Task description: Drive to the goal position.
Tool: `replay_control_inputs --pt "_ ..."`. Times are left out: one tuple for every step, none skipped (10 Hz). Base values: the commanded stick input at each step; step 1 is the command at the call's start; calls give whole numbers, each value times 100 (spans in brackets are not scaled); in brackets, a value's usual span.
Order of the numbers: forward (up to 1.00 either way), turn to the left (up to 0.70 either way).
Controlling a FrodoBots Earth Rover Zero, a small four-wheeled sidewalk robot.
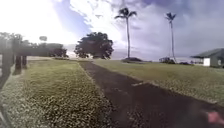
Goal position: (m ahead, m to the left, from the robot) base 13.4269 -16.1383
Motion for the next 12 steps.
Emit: replay_control_inputs --pt "0 -70" --pt "0 -70" --pt "0 -70" --pt "0 -70" --pt "0 -70" --pt "0 -70" --pt "0 -70" --pt "0 -70" --pt "0 -70" --pt "0 -70" --pt "0 -70" --pt "0 -70"
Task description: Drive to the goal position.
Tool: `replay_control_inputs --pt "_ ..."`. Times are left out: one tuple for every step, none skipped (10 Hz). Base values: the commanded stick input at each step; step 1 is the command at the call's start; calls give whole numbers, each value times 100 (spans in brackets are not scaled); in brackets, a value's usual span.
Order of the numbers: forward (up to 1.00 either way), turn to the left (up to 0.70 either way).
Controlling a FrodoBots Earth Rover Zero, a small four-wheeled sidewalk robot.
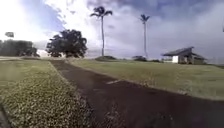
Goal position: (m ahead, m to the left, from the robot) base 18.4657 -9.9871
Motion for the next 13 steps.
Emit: replay_control_inputs --pt "0 -70" --pt "0 -70" --pt "0 -70" --pt "0 -70" --pt "0 -70" --pt "0 -70" --pt "0 -70" --pt "0 -70" --pt "0 -70" --pt "0 -70" --pt "0 -70" --pt "0 -70" --pt "0 -70"
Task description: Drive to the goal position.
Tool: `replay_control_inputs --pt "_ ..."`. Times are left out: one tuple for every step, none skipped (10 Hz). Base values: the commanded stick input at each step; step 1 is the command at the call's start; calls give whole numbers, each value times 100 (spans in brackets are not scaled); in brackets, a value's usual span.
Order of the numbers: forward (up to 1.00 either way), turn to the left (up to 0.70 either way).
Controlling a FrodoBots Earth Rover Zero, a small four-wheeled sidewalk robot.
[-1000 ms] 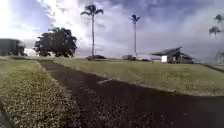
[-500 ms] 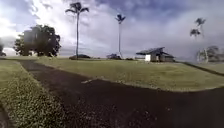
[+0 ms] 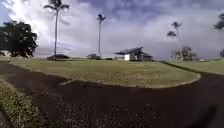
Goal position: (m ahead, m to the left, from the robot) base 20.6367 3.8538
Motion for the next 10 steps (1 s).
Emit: replay_control_inputs --pt "0 -70" --pt "0 -70" --pt "0 -70" --pt "0 -70" --pt "0 -70" --pt "0 -70" --pt "0 -70" --pt "0 -70" --pt "0 -70" --pt "0 -70"
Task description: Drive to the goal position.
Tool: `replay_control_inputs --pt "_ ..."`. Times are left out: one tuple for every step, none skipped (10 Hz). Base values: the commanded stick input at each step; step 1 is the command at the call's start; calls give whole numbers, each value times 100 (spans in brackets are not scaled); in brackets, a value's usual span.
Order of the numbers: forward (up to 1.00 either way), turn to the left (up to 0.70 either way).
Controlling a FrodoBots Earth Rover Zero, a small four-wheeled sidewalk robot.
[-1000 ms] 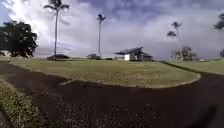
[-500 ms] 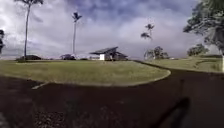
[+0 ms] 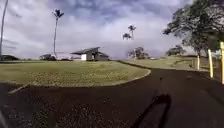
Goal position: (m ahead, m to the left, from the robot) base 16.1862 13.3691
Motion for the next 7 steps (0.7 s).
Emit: replay_control_inputs --pt "0 -70" --pt "0 -70" --pt "0 -70" --pt "0 -16" --pt "0 0" --pt "0 0" --pt "0 0"
